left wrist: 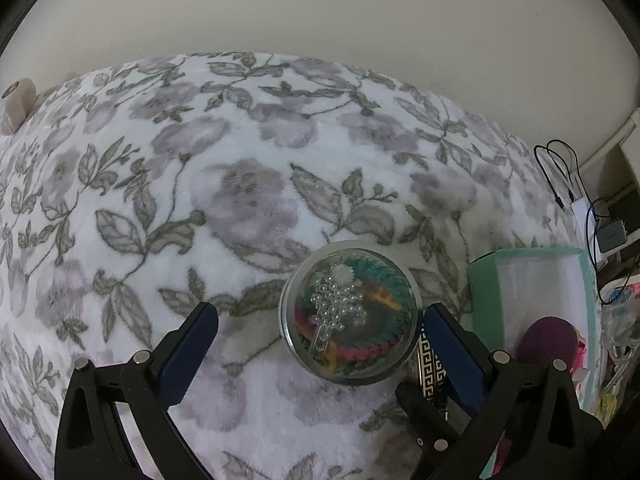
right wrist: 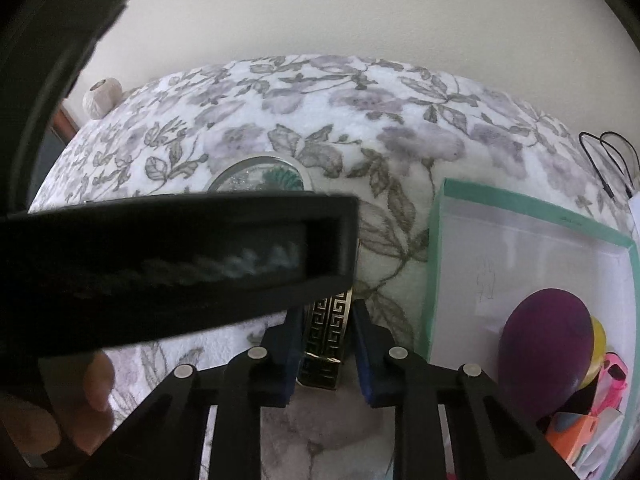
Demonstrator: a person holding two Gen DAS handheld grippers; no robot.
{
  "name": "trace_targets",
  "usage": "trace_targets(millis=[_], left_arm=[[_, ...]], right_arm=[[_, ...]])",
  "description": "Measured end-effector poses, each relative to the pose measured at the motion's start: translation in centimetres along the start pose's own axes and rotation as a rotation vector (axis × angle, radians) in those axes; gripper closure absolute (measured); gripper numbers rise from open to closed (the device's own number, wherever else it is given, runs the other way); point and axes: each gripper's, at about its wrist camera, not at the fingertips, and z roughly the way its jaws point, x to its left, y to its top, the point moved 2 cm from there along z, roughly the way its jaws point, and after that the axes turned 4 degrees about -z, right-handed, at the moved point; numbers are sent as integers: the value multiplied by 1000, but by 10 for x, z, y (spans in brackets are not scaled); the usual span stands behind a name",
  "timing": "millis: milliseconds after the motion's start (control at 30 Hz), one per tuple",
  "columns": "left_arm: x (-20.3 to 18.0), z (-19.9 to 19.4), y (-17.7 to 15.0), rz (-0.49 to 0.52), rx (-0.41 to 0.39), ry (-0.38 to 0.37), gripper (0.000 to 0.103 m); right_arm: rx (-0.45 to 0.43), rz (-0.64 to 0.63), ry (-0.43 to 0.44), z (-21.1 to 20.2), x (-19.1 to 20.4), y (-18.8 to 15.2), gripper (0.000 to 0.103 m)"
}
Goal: Organize rigid objects
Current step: 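Grasp the round bead tin with the left tool while the right tool grasps the gold patterned bar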
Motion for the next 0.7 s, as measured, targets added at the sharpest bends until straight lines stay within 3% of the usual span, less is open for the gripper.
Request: trace_targets(millis=[67,200,433,700], left_arm=[[-1,1,0,4,-1,-8,6],[-8,5,0,26,11,-34,29],[-5,2,-2,29,-13,-22,29],[11,-7,-7,-62,-17,-25,29]], right_arm=[[-1,0,1,0,0,0,78],[-1,0,-1,0,-1,-1,78],[0,6,2,-1,-2,-3,80],[15,5,7,-4,-2,-7,81]])
